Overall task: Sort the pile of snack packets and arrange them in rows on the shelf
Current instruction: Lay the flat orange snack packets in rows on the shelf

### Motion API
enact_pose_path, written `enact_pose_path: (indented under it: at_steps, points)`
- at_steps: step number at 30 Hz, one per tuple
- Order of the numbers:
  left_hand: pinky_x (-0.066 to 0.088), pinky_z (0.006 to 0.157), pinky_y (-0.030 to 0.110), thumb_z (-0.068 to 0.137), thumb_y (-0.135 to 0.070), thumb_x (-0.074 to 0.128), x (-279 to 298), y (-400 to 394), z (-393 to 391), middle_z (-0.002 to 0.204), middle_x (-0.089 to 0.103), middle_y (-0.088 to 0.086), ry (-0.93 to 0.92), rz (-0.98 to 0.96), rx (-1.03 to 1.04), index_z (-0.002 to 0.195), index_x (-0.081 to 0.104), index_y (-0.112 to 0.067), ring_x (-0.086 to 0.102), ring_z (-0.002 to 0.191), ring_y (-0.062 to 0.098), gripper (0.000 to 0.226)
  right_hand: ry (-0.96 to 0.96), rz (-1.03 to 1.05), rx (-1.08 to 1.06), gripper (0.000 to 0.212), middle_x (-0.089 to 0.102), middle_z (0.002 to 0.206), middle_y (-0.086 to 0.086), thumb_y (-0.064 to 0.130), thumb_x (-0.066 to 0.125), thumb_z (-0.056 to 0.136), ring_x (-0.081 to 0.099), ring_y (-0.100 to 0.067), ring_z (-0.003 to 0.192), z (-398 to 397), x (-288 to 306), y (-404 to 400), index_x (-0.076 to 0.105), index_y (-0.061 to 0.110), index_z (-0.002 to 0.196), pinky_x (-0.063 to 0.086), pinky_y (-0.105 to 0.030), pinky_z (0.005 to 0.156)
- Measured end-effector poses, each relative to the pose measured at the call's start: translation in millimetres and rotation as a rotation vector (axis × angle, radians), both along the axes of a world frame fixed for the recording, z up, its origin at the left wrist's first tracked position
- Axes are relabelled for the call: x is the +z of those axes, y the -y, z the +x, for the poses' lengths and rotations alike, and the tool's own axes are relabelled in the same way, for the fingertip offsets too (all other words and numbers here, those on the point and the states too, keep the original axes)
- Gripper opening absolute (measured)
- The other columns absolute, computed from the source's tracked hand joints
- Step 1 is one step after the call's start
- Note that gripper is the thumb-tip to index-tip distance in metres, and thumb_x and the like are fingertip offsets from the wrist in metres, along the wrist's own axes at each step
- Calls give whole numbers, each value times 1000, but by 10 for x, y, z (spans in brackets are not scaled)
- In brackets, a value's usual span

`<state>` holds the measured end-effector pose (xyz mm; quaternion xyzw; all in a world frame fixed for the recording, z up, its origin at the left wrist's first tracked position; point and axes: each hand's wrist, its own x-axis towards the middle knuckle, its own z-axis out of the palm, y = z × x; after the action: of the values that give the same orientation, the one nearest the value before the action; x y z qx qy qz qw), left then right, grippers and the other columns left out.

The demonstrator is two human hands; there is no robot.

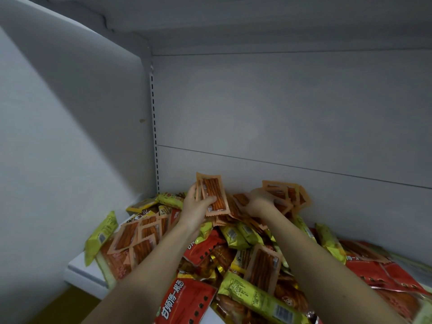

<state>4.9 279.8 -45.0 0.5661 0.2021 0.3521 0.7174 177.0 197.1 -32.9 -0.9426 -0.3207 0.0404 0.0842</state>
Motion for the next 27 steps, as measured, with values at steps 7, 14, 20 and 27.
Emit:
enact_pose_path:
  at_steps: [7,14,20,27]
  points:
    - [58,90,52,95,-4,65,7,49,-48,118,71,6,13,-3,4,129,56,-25,71,104,26,42,0,-95,65,53,48,141,-9,33,56,94,49,-32,123,-83,81,38,41,26,144,39,-32,75]
    - [55,94,58,96,-5,63,-8,105,-141,122,70,3,16,-33,-24,126,56,-31,69,109,25,40,-31,-54,-26,94,46,137,-14,59,69,55,45,-40,123,-50,24,112,46,22,138,45,-43,92]
    - [62,81,45,96,-3,63,-25,160,-197,120,70,2,23,-55,-16,117,57,-36,70,107,24,39,-80,229,-81,47,63,118,-15,38,79,80,63,-34,106,-65,46,321,57,12,113,58,-40,77]
    - [61,80,45,93,-1,67,-80,233,-180,118,70,5,47,-57,60,121,58,-26,70,108,25,39,-284,856,-87,37,64,114,-9,12,73,87,62,-28,104,-92,63,520,58,5,120,54,-36,76]
